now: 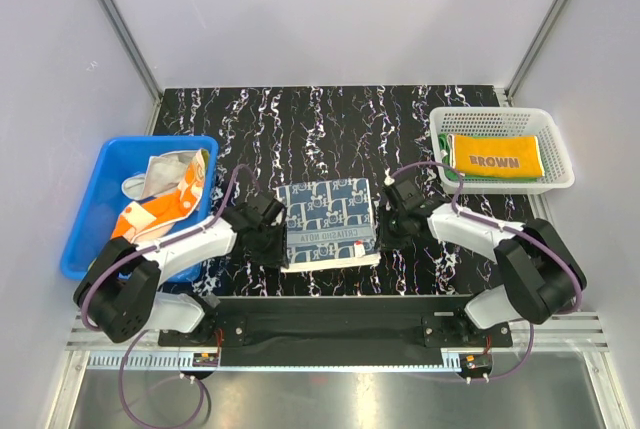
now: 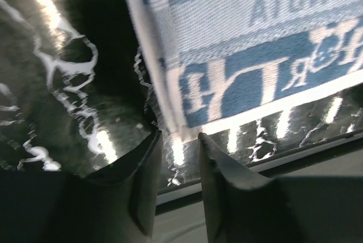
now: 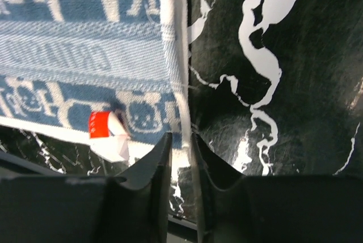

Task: Fold and stack the towels
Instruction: Fold the towel

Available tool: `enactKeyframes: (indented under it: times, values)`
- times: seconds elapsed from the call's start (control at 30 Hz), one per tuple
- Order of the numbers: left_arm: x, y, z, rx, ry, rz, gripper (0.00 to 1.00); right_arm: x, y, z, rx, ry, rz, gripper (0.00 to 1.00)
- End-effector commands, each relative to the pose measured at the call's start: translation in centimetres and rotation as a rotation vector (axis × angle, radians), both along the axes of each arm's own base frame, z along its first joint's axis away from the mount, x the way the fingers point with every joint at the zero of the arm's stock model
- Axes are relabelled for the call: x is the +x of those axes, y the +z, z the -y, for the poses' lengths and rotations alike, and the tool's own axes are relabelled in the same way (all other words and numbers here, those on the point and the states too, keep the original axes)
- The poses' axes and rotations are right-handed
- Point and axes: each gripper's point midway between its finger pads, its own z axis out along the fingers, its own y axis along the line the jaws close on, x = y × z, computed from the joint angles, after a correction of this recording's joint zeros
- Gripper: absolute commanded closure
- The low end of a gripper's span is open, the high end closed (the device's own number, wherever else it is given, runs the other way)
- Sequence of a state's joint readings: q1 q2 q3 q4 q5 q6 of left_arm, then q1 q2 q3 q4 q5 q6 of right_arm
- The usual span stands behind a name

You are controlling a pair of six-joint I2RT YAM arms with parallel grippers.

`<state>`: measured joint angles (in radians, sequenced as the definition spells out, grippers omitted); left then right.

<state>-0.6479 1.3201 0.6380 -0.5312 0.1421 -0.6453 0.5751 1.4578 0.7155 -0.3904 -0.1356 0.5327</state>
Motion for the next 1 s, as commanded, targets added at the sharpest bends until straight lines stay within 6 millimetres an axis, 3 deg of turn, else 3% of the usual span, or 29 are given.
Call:
enactKeyframes:
  times: [0.0,0.03,0.07,0.2,0.33,0.4,0.47,0.5,0.53,0.57,0.63,0.7,0.77,0.8,0.87,0.9,0.97]
  values:
    - [1.5,1.6,-1.2,0.107,0.023,0.044,0.60,0.1,2.4,-0.9,0.068,0.007,0.042,0.73]
    - [1.7,2.1,-1.6,0.134,0.022,0.050,0.60,0.0,2.6,-0.9,0.067,0.012,0.042,0.70]
    - [3.0,3.5,-0.8,0.112,0.008,0.090,0.60,0.0,2.7,-0.8,0.062,0.014,0.038,0.70]
    - [6.3,5.8,1.5,0.049,-0.010,0.172,0.59,0.1,2.4,-1.9,0.101,0.039,0.008,0.73]
    - [10.8,5.6,2.8,-0.003,-0.008,0.196,0.59,-0.2,0.9,-2.3,0.125,0.023,-0.011,0.76]
    - [12.6,4.1,2.8,-0.017,-0.020,0.165,0.59,-0.8,0.2,-2.2,0.129,0.022,-0.030,0.75]
    - [14.4,5.1,4.0,-0.079,-0.075,0.176,0.59,-0.9,0.4,-2.0,0.116,0.022,-0.040,0.75]
    - [15.4,5.2,4.0,-0.085,-0.088,0.182,0.59,0.2,2.0,-2.7,0.130,0.048,0.006,0.71]
    - [17.1,7.1,4.6,-0.099,-0.105,0.234,0.58,0.7,3.0,-2.9,0.132,0.070,0.031,0.68]
    - [18.0,7.3,4.2,-0.075,-0.141,0.259,0.57,2.1,5.0,-3.3,0.125,0.125,0.091,0.65]
    - [20.2,9.3,4.1,-0.049,-0.189,0.326,0.54,3.9,7.4,-3.7,0.135,0.187,0.161,0.57]
    - [21.6,8.5,2.7,0.020,-0.236,0.332,0.54,6.3,9.9,-5.3,0.187,0.326,0.220,0.55]
    - [22.3,8.3,2.6,0.012,-0.293,0.341,0.54,7.4,10.4,-5.2,0.191,0.399,0.186,0.53]
    - [22.7,8.0,2.2,0.007,-0.297,0.340,0.55,9.5,10.6,-5.9,0.170,0.474,0.215,0.53]
    - [22.6,6.6,2.6,-0.014,-0.364,0.319,0.55,9.7,10.0,-5.0,0.130,0.549,0.141,0.48]
    - [22.6,6.2,2.7,-0.015,-0.395,0.315,0.55,11.6,10.0,-5.4,0.115,0.614,0.160,0.47]
    - [21.6,4.5,3.1,-0.044,-0.473,0.258,0.54,12.4,9.7,-4.3,0.127,0.645,0.113,0.42]
